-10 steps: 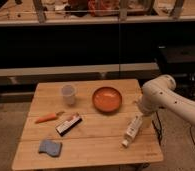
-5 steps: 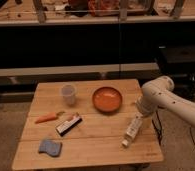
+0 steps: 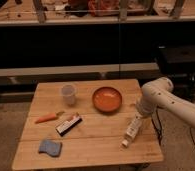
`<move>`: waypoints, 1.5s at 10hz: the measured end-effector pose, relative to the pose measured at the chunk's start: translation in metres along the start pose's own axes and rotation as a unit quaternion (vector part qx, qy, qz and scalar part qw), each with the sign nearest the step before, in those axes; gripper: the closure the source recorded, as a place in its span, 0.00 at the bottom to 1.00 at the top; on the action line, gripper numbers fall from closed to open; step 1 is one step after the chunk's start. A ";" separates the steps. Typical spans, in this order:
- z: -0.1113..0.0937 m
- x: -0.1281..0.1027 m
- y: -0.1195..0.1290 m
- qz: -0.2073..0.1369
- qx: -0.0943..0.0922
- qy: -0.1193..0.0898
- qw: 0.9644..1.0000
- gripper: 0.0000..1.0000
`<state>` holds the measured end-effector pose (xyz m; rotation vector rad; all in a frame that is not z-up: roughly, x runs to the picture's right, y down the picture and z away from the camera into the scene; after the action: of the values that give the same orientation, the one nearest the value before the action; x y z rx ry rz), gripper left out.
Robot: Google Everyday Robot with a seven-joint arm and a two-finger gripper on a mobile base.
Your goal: Place the bottle in the ceramic bowl
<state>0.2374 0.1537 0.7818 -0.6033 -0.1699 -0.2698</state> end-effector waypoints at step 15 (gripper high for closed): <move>0.033 -0.013 0.003 0.011 -0.015 -0.021 1.000 0.20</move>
<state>0.2234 0.1780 0.8035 -0.6407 -0.1999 -0.2398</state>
